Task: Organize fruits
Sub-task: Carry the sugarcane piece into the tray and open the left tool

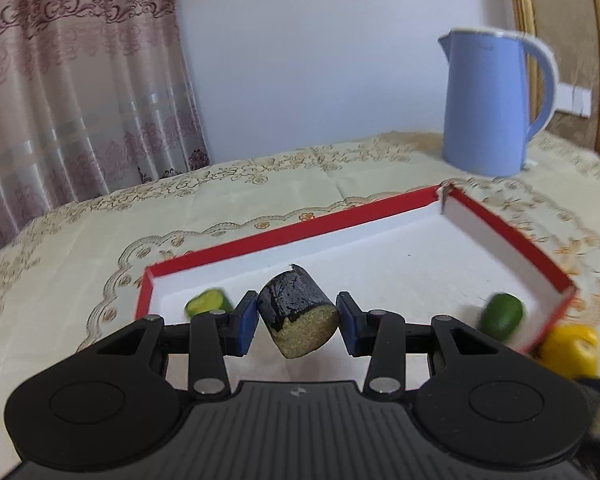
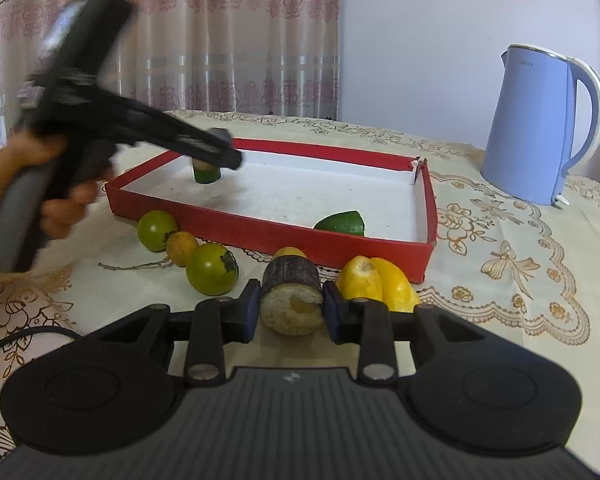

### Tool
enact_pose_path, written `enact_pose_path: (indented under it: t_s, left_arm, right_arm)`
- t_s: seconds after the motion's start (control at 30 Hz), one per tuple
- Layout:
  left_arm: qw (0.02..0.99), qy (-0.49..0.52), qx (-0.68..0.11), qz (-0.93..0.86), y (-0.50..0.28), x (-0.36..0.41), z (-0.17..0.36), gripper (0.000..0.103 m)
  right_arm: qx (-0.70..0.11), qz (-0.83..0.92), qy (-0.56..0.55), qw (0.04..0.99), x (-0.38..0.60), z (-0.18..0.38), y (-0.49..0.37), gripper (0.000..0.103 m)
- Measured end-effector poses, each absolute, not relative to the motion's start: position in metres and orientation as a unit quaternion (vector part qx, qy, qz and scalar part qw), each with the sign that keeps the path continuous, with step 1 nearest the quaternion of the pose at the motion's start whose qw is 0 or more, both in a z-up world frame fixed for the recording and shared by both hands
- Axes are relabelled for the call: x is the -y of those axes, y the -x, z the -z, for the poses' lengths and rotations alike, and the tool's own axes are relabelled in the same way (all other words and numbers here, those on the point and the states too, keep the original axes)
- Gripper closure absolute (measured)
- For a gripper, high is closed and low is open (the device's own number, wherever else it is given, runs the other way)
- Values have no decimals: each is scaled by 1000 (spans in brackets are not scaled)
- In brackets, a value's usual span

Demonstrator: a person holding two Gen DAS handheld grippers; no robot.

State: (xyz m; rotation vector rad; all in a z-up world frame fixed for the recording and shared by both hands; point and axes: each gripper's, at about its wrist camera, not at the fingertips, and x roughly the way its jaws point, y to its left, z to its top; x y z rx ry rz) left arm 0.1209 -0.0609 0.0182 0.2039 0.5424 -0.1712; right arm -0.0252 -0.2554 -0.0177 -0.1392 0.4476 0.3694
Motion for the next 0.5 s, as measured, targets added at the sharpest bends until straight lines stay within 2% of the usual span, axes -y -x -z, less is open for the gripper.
enact_pose_path:
  t_s: [0.2, 0.37, 0.43, 0.5]
  left_arm:
    - [943, -97, -309, 72, -162, 69, -4, 62]
    - [941, -101, -315, 65, -167, 73, -1, 61]
    - [944, -110, -306, 60, -164, 75, -3, 56]
    - [946, -116, -297, 54, -160, 76, -6, 43]
  right_arm:
    - [-221, -183, 69, 955, 256, 18, 25, 72]
    - [-221, -184, 69, 955, 256, 18, 25, 72]
    - [-222, -183, 70, 955, 255, 18, 26, 72]
    - [-221, -183, 70, 955, 255, 18, 26, 72]
